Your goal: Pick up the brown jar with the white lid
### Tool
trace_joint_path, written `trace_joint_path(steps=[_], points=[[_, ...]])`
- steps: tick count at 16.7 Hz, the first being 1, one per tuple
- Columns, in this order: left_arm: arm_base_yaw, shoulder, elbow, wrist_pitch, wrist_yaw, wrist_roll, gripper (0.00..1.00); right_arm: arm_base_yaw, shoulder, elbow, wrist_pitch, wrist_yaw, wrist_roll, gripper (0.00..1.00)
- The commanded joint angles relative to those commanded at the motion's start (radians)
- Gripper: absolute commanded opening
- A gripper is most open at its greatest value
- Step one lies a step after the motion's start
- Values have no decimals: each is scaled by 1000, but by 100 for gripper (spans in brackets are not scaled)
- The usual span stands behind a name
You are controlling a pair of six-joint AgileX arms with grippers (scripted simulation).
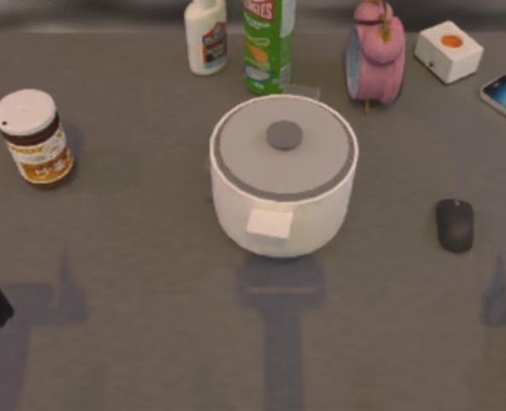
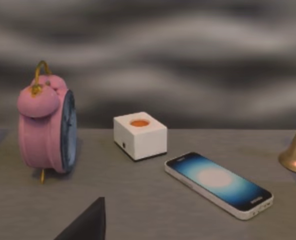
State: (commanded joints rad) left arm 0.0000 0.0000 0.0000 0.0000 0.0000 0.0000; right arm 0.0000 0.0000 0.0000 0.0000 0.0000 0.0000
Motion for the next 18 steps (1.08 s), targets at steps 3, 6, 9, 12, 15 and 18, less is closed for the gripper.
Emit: trace_joint_path(steps=[3,6,9,12,15,18], points=[[0,8,8,-6,0,3,100,0,0,0,0,0,0,100],[-4,85,82,-64,6,28,100,0,0,0,0,0,0,100],[-15,237,225,-176,21,75,100,0,0,0,0,0,0,100],[-30,447,421,-328,40,135,100,0,0,0,0,0,0,100],[-46,701,654,-506,58,201,100,0,0,0,0,0,0,100],[-58,983,916,-697,72,270,100,0,0,0,0,0,0,100]])
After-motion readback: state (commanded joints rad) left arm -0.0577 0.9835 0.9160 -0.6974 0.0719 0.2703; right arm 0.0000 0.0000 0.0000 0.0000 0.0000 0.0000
